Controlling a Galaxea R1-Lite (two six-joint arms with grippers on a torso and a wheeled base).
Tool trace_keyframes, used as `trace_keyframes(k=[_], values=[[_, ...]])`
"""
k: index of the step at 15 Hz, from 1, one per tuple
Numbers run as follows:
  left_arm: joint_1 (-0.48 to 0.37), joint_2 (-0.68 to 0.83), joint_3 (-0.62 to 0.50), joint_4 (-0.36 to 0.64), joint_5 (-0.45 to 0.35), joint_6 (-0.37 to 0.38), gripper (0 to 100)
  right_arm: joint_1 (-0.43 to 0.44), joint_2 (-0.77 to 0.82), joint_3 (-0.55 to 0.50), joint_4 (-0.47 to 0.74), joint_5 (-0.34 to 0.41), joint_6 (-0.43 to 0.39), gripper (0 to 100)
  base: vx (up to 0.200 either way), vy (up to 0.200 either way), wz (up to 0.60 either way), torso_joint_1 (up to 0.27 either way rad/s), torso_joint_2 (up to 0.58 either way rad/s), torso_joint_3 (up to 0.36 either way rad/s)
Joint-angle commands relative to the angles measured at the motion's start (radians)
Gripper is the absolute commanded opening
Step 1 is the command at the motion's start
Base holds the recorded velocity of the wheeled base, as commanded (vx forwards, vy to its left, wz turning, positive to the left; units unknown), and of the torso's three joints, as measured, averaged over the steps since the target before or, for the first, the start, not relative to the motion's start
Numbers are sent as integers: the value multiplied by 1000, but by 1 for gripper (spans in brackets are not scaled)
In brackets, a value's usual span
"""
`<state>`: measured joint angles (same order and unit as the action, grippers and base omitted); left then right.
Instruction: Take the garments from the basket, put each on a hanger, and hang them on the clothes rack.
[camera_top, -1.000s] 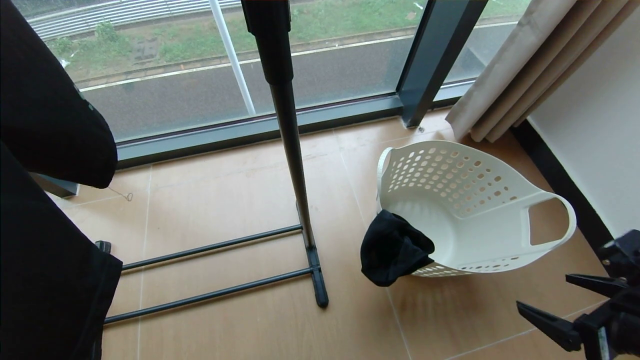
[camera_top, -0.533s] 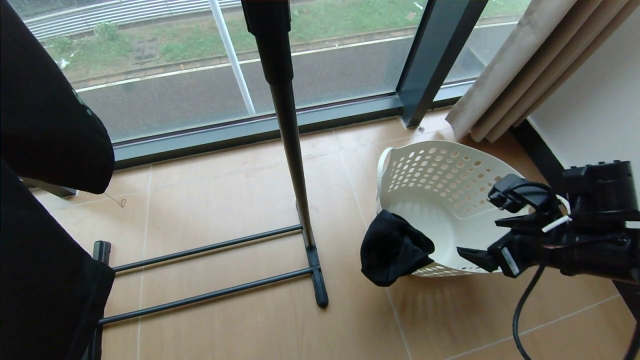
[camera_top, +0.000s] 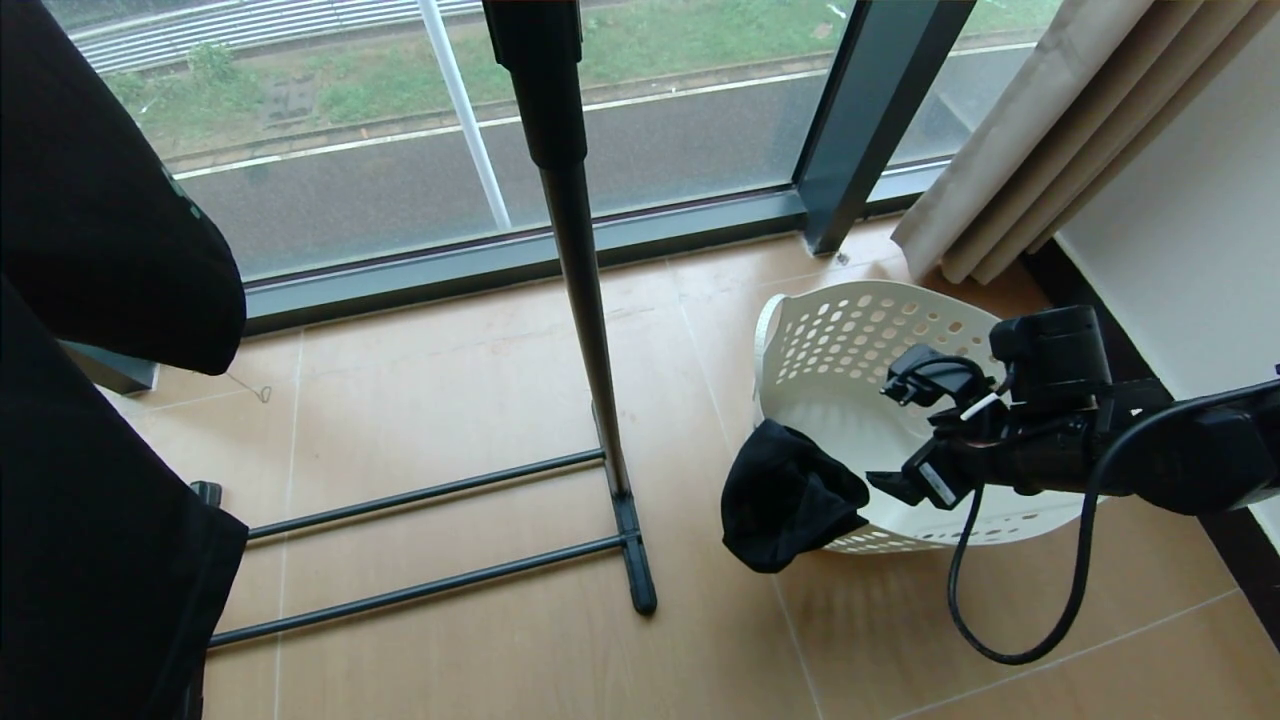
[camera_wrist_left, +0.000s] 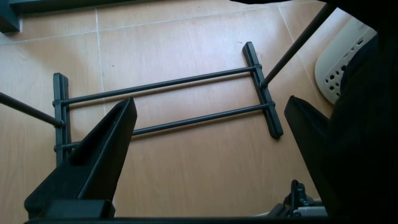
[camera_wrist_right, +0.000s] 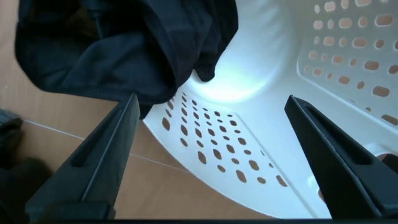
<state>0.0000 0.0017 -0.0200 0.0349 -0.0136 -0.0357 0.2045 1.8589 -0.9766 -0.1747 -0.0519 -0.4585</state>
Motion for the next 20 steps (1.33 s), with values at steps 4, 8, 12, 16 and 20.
trace_keyframes(k=[4,8,12,16,20], values=[[0,0,0,-1,0,-1,100,3,91,-44,0,-8,-15,100,0,0,0,0,0,0],[0,0,0,0,0,-1,100,4,129,-77,1,-8,-19,100,0,0,0,0,0,0],[-2,0,0,0,0,-1,100,4,172,-116,0,-8,-19,100,0,0,0,0,0,0],[0,0,0,0,0,-1,100,3,203,-140,0,-8,-19,100,0,0,0,0,0,0],[0,0,0,0,0,-1,100,3,235,-175,0,-28,-17,100,0,0,0,0,0,0]])
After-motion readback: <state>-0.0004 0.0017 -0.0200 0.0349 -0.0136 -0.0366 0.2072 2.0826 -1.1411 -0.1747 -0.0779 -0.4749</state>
